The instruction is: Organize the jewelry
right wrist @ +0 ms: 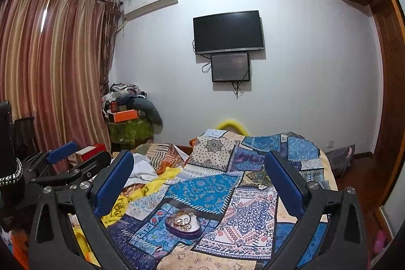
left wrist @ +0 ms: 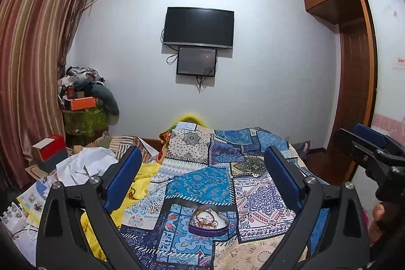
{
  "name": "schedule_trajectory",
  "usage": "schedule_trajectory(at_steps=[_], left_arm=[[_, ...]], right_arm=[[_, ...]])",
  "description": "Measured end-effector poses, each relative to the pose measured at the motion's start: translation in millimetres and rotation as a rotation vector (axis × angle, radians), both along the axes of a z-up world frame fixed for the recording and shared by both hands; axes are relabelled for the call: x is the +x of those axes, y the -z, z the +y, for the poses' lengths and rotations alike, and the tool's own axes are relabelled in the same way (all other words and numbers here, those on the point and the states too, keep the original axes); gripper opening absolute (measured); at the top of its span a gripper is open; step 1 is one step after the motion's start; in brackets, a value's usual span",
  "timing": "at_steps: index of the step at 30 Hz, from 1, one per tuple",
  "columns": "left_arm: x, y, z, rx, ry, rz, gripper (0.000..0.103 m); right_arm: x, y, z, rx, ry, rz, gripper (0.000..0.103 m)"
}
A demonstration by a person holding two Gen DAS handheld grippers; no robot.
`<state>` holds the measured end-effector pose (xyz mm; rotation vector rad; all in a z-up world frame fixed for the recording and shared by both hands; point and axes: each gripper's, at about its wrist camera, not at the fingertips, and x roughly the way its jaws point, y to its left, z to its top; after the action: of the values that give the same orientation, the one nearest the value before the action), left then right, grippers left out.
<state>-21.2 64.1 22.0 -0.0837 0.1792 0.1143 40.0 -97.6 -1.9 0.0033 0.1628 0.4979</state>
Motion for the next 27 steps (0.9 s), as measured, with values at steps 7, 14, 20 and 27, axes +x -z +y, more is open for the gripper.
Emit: schedule_trajectory(at_steps=[7, 14, 20, 27], left_arm=[[1.4, 1.5, -0.3, -0.002, 0.000, 0.002, 0.101], [1.7, 3.0, 0.5, -0.008, 0.002, 0.008, 0.101], [3.9, 2.9, 2.6, -0.009, 0.002, 0.010, 0.102], [4.3, 4.0, 4.6, -0.016, 0.004, 0.013, 0.102]], right_arm=[[-0.2, -0.7, -0.9, -0.001, -0.001, 0.002, 0.102], [-0.8, -2.7, -3.2, 0.000, 0.001, 0.004, 0.102], [0.9, -1.2, -1.8, -0.001, 0.002, 0.010, 0.102], [1.2, -0.7, -2.5, -0.003, 0.000, 0.013, 0.102]])
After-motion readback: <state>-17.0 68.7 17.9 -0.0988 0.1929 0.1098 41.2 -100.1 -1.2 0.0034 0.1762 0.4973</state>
